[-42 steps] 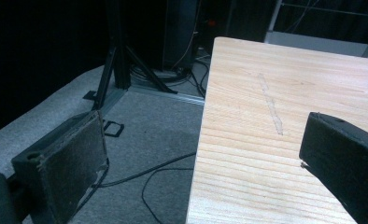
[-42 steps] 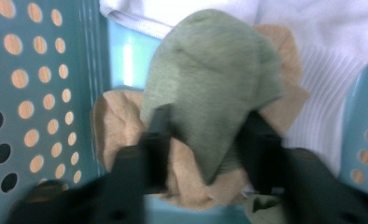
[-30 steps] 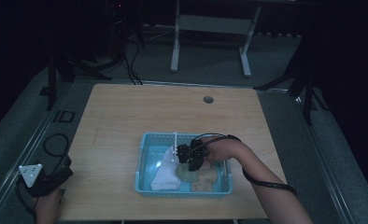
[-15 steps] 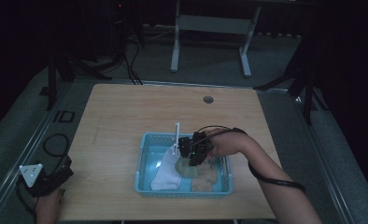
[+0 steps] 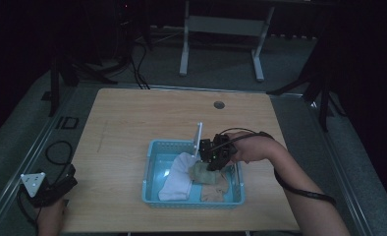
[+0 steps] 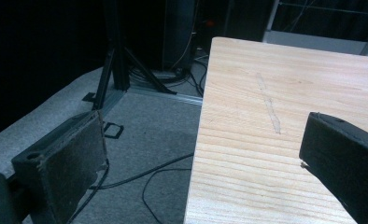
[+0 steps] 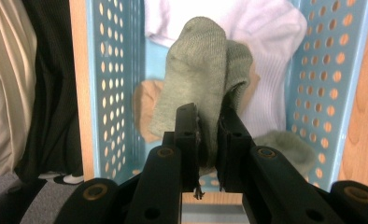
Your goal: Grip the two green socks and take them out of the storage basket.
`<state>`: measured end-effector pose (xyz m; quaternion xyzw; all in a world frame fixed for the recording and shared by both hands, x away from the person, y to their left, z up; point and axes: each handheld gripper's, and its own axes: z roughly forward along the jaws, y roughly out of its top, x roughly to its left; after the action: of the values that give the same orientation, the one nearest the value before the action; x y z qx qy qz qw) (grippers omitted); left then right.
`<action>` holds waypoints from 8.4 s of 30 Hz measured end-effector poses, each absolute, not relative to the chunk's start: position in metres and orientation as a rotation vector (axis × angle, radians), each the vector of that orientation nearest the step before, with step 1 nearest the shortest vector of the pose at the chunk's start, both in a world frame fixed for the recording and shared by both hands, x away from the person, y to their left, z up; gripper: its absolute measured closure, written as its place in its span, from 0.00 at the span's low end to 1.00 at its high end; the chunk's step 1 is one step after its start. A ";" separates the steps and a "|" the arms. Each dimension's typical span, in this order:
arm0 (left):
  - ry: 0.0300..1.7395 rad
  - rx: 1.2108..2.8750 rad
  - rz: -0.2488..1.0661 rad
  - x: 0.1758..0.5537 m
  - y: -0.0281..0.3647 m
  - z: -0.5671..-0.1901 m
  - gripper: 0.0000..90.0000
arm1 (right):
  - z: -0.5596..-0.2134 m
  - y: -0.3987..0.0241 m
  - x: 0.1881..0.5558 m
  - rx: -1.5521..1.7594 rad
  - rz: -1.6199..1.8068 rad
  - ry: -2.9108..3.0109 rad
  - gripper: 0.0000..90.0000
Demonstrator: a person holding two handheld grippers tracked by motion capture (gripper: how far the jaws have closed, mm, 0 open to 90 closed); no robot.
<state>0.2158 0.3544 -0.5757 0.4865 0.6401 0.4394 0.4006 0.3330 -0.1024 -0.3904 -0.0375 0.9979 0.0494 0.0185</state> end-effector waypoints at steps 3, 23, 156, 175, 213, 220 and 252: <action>1.619 1.227 1.111 0.216 0.355 -0.576 0.01 | -0.387 -0.110 0.333 -0.102 0.172 3.093 0.90; 1.622 1.228 1.111 0.216 0.355 -0.576 0.01 | -0.361 -0.197 0.331 0.138 0.176 3.061 0.90; 1.619 1.249 1.092 0.216 0.355 -0.576 0.01 | -0.469 -0.150 0.406 0.242 -0.017 3.043 0.59; 1.622 1.250 1.093 0.216 0.355 -0.575 0.01 | -0.441 -0.148 0.396 0.169 0.023 3.038 0.93; 1.629 1.253 1.095 0.217 0.354 -0.575 0.01 | -0.368 -0.216 0.372 0.254 0.101 2.985 0.93; 1.630 1.255 1.095 0.217 0.354 -0.575 0.01 | -0.377 -0.240 0.375 0.333 0.116 2.984 0.93; 1.627 1.260 1.098 0.217 0.354 -0.575 0.01 | -0.497 -0.248 0.409 0.466 0.026 3.103 0.93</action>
<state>0.2167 0.3540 -0.5753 0.4967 0.6412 0.4327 0.3936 0.4087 -0.2476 -0.4968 0.1484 0.9889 0.0084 0.0020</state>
